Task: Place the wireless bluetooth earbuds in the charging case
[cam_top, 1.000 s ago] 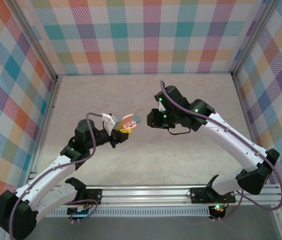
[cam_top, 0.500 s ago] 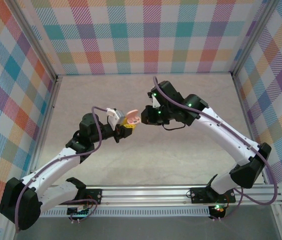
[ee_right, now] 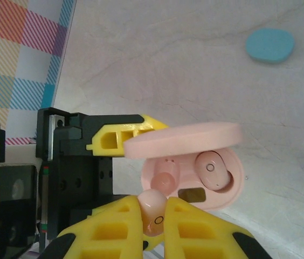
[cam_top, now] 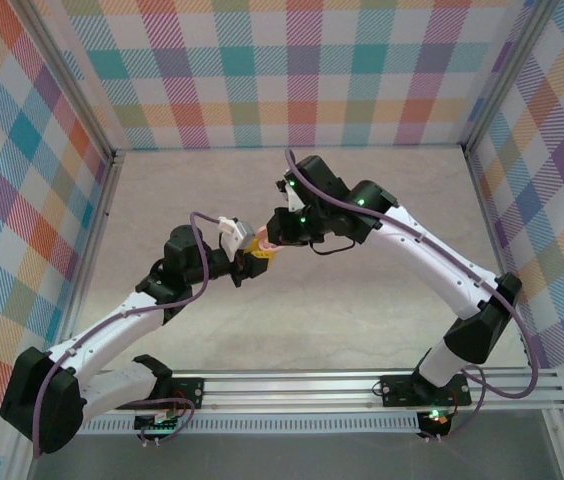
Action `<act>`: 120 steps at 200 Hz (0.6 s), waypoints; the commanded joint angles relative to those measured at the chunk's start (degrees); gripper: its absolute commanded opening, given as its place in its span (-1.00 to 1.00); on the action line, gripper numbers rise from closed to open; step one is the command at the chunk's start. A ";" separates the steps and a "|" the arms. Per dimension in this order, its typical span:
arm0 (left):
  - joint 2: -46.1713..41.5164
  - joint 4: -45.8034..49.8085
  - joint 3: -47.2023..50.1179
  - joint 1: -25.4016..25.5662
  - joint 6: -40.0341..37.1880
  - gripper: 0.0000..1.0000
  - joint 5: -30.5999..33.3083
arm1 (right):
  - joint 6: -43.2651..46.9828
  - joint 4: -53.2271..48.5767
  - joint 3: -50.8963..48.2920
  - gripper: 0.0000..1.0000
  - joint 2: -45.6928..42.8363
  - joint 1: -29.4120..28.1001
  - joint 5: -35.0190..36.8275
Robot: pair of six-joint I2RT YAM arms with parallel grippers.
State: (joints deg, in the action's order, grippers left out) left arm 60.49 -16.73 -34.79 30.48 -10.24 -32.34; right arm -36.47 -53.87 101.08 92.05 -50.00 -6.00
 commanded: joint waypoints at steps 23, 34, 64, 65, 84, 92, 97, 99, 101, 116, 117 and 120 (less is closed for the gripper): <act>-0.53 -2.69 -2.13 0.63 -1.61 -0.96 -1.33 | 2.78 -3.04 3.13 -0.73 2.89 -1.22 1.40; -0.64 -2.39 -2.22 0.63 -1.70 -0.96 -1.25 | 2.94 -3.42 3.38 -0.73 3.34 -1.41 1.69; -1.50 -1.08 -2.47 0.63 -2.65 -0.96 -0.50 | 3.55 -4.53 3.69 -0.73 3.62 -1.99 3.28; -1.51 -1.05 -2.48 0.63 -2.71 -0.96 -0.47 | 3.62 -4.55 3.69 -0.73 3.60 -2.01 3.32; -1.87 -0.34 -2.74 0.63 -3.17 -0.96 -0.10 | 4.11 -5.42 3.95 -0.73 3.75 -2.25 4.26; -2.01 -0.15 -2.91 0.63 -3.26 -0.96 -0.10 | 4.42 -5.76 4.11 -0.73 3.74 -2.34 4.75; -1.98 -0.01 -3.00 0.63 -3.22 -0.96 -0.22 | 4.55 -6.01 4.27 -0.73 3.82 -2.32 5.06; -1.98 -0.05 -3.00 0.63 -3.25 -0.96 -0.19 | 4.65 -6.10 4.34 -0.73 3.90 -2.37 5.15; -1.96 0.08 -3.07 0.63 -3.26 -0.96 -0.18 | 4.74 -6.21 4.40 -0.73 3.96 -2.38 5.26; -2.12 0.21 -3.10 0.63 -3.24 -0.96 -0.27 | 5.22 -7.45 5.46 -0.73 4.49 -2.56 6.02; -2.08 0.21 -3.10 0.63 -3.23 -0.96 -0.27 | 5.30 -7.51 5.54 -0.73 4.56 -2.56 6.06; -2.11 0.18 -3.10 0.63 -3.23 -0.96 -0.27 | 5.41 -7.85 5.83 -0.73 4.71 -2.63 6.35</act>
State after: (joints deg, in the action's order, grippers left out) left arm 59.92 -15.49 -35.55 30.63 -12.10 -32.29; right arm -33.21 -57.82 104.47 95.66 -52.14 -2.09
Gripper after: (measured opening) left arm 0.356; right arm 0.133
